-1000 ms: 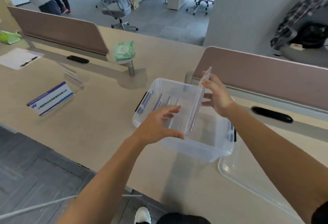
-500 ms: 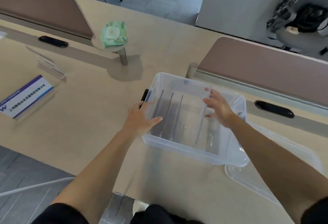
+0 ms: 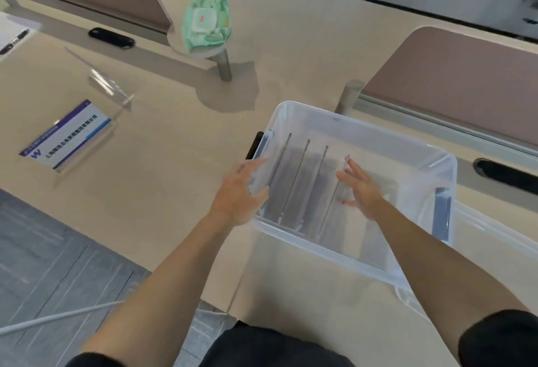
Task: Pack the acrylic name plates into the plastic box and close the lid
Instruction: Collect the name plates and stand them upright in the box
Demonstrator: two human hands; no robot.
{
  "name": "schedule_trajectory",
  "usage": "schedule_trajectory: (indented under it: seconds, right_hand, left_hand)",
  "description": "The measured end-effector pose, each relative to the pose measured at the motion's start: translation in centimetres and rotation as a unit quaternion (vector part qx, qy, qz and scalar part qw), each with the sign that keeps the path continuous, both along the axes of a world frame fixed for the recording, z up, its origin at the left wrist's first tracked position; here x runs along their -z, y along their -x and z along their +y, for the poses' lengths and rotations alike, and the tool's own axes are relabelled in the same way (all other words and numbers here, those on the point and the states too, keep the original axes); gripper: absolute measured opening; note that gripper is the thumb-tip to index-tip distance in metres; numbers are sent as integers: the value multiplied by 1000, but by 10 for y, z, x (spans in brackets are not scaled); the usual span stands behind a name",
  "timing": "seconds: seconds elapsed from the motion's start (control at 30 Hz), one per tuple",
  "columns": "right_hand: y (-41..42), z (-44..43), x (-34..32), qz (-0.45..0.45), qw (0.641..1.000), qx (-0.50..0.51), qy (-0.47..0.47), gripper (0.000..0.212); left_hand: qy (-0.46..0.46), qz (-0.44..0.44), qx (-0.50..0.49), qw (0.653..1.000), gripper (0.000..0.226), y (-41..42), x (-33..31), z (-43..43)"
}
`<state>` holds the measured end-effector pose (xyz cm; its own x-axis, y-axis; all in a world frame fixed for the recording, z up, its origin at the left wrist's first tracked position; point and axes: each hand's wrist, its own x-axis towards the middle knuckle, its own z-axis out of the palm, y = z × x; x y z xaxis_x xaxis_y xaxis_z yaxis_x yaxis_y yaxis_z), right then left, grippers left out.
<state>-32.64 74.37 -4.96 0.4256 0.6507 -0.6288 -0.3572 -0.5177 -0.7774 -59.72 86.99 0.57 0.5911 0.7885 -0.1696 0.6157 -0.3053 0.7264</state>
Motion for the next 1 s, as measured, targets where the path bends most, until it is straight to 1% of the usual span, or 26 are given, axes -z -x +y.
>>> schedule_trajectory:
  seconds: [0.13,0.2,0.33,0.47,0.5,0.6,0.7,0.8,1.0]
  right_hand:
    - [2,-4,-9,-58,997,-40,21,67]
    - [5,-9,-15,-67,995,-62,43,70]
    - [8,-23,-19,-46,991,-109,62,92]
    - [13,-28,-16,-14,992,-109,54,99]
    - [13,-27,-16,-17,992,-113,52,99]
    - [15,-25,-16,-31,992,-115,53,86]
    - [15,-23,-16,-40,991,-115,56,80]
    - [16,-18,-16,-47,990,-117,56,69]
    - [22,-15,-17,-60,989,-123,51,78]
  left_hand:
    - [3,-5,2,1000,61,0,-1,0]
    - [2,-4,2,1000,61,0,-1,0]
    - [1,-5,4,1000,60,0,-2,-1]
    - [3,-7,4,1000,59,1,-1,0]
    - [2,-7,4,1000,59,1,-2,0]
    - [2,-7,3,1000,59,0,-3,0]
    - [7,-6,5,1000,60,-1,-3,1]
    - [9,-10,6,1000,60,-1,-2,1]
    - [7,-10,4,1000,59,-1,-2,1]
